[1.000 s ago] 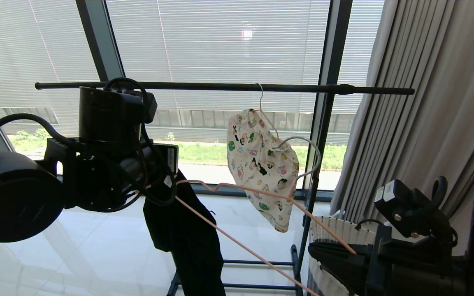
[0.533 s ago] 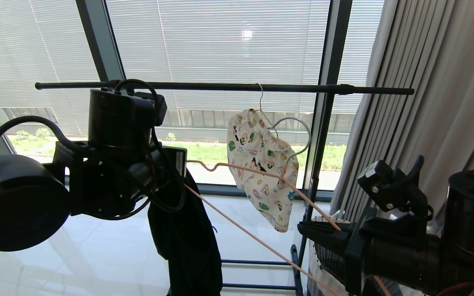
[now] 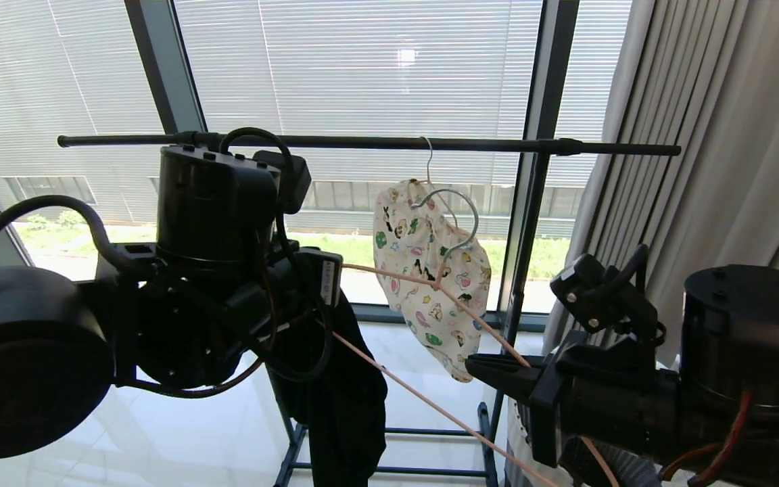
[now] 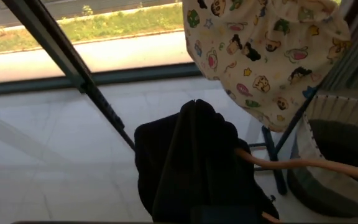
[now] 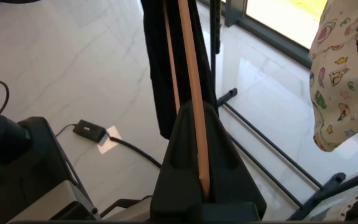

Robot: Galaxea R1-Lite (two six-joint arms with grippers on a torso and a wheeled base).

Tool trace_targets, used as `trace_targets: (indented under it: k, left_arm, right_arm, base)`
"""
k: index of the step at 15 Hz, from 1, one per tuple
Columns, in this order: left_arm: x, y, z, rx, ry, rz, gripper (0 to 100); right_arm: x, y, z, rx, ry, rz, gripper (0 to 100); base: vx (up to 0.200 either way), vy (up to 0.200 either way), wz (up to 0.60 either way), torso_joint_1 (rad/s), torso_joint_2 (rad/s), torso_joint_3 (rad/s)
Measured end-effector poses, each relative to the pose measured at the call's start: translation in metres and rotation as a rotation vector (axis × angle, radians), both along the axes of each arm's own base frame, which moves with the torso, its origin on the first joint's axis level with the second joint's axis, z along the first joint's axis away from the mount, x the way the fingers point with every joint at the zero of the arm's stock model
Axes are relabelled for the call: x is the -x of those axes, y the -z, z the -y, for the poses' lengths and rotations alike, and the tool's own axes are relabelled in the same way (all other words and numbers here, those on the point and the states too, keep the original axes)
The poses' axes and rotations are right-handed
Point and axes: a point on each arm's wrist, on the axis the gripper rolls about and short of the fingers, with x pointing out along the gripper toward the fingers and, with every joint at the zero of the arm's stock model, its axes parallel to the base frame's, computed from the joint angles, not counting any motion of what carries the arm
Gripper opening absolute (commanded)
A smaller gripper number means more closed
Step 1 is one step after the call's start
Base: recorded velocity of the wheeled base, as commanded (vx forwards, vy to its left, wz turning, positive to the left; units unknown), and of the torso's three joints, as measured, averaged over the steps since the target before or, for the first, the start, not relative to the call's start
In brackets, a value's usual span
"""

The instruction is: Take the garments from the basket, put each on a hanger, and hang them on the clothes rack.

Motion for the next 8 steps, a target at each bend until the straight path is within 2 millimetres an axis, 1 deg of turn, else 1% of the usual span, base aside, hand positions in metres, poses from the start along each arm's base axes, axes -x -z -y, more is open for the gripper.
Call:
trace_targets:
  k: [3,4,6,8]
  left_arm:
    - [0.023,-0.011,0.013,0.055,0.188,0.004,0]
    - [0.029,-0.014,0.015,0.066,0.223,0.009,0]
    - [0.036,-0.019,0.016,0.079,0.26,0.017,0]
    - [0.038,-0.02,0.014,0.072,0.26,0.023,0]
  right_arm:
    - [-0.006,0.005,-0.016,-0.007,-0.016,0.002,0]
    - [-0.007,0.005,-0.023,-0.014,-0.025,0.002,0]
    - [-0.009,0.008,-0.036,-0.017,-0.034,-0.009,0]
    - [-0.013,0.007,-0.047,-0.025,-0.014,-0.009,0]
  base:
    - [0.0,0.0,0.0,0.0,0.0,0.0]
    - [0.0,0.0,0.0,0.0,0.0,0.0]
    - [0.0,0.0,0.0,0.0,0.0,0.0]
    - [0.0,0.0,0.0,0.0,0.0,0.0]
